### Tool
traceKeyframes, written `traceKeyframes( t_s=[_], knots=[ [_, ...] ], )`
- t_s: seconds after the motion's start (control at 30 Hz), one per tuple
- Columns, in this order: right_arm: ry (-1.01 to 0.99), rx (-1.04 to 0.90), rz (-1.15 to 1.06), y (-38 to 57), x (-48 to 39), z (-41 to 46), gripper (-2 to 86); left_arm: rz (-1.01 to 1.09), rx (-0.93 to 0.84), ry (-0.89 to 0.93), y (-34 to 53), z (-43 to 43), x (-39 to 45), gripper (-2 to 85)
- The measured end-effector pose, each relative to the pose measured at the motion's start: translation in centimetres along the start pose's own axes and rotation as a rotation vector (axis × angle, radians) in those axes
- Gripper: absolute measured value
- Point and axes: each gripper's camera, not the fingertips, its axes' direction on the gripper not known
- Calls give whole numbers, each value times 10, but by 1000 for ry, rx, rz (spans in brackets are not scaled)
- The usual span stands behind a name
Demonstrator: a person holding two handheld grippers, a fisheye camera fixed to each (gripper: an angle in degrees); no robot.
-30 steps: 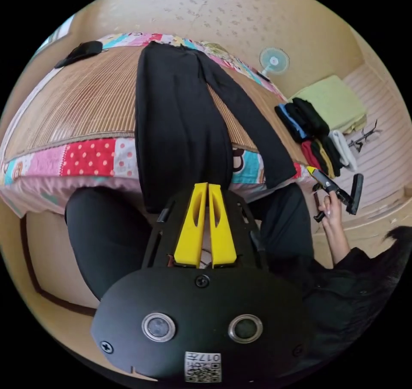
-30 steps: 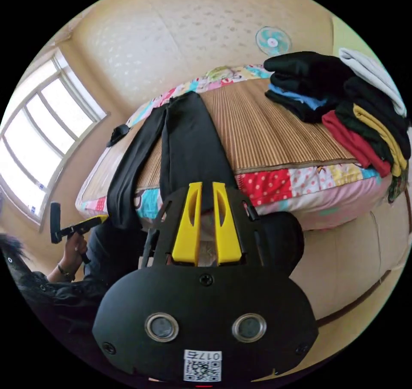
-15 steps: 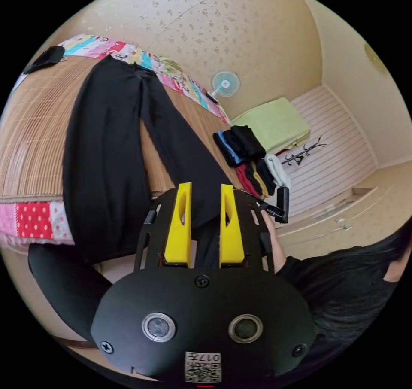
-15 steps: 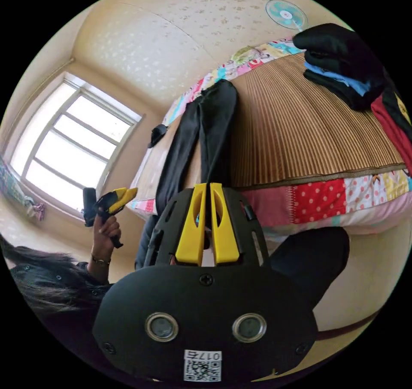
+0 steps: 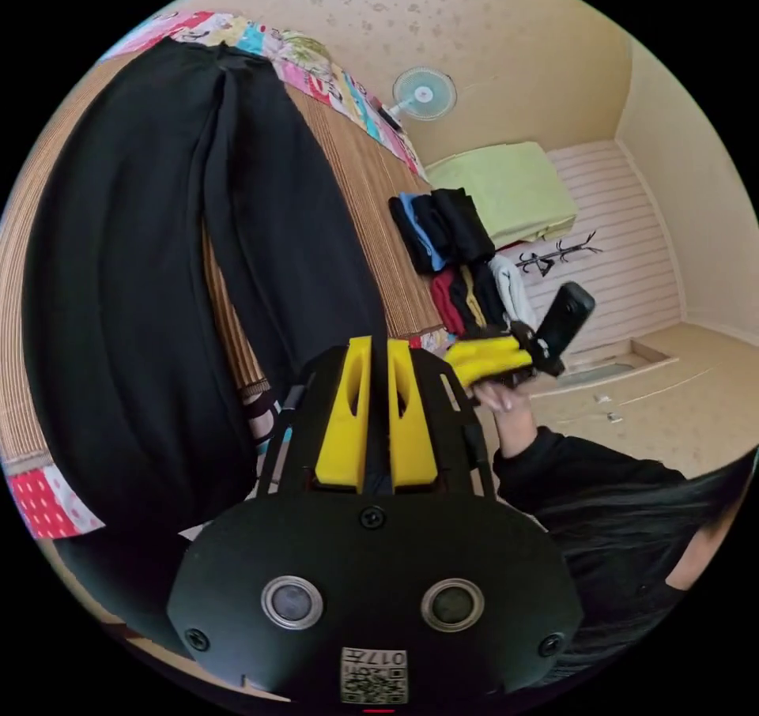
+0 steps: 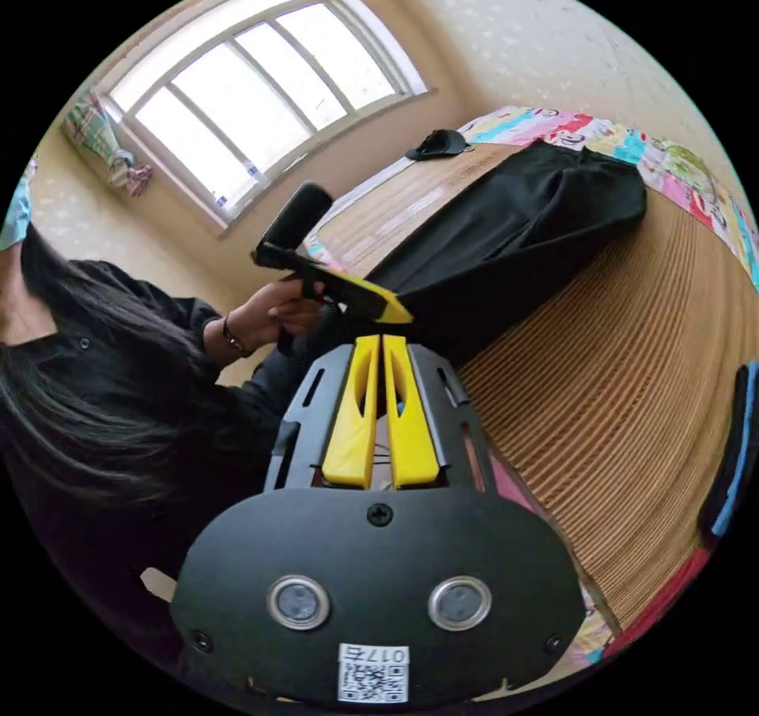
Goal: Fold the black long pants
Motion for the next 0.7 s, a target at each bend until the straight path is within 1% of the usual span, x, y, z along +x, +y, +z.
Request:
traceKeyframes(
  t_s=[0.03, 0.07, 0.1, 0.13, 0.2, 0.23, 0.3, 0.37, 0.4, 0.47, 0.53, 0.57, 0.63, 0.67, 0.7],
  knots=[
    [49, 38, 55, -6, 19, -11, 35, -13, 10, 24, 1, -6, -5, 41],
    [139, 138, 171, -21, 62, -33, 46, -39, 26, 69, 3, -16, -15, 41],
    [180, 219, 261, -41, 104, -49, 64, -59, 40, 99, 4, -25, -23, 41],
    [187, 247, 307, -54, 127, -53, 77, -61, 47, 107, 5, -29, -26, 41],
    [126, 283, 488, -112, 225, -48, 127, -22, 49, 103, 3, -40, -34, 41],
    [93, 290, 530, -125, 249, -42, 130, -22, 42, 105, 3, -41, -36, 41],
    [-32, 335, 674, -169, 336, -8, 140, -38, 27, 152, 3, -47, -47, 41],
    [-61, 371, 780, -189, 381, 20, 142, -58, 37, 189, 5, -54, -53, 40],
    [-26, 363, 835, -200, 401, 38, 141, -63, 51, 206, 5, -60, -56, 40],
    [44, 340, 877, -216, 421, 62, 130, -61, 75, 219, 5, -67, -58, 40],
    [118, 341, 899, -230, 431, 78, 94, -66, 88, 244, 5, -71, -61, 40],
    [163, 322, 891, -242, 433, 86, 51, -75, 95, 279, 5, -74, -65, 40],
    [270, 298, 855, -267, 425, 90, 41, -99, 116, 327, 6, -80, -70, 39],
    [382, 297, 804, -292, 403, 91, 38, -114, 139, 359, 8, -86, -73, 38],
    [523, 326, 665, -323, 361, 94, 35, -112, 173, 392, 11, -94, -75, 38]
  ],
)
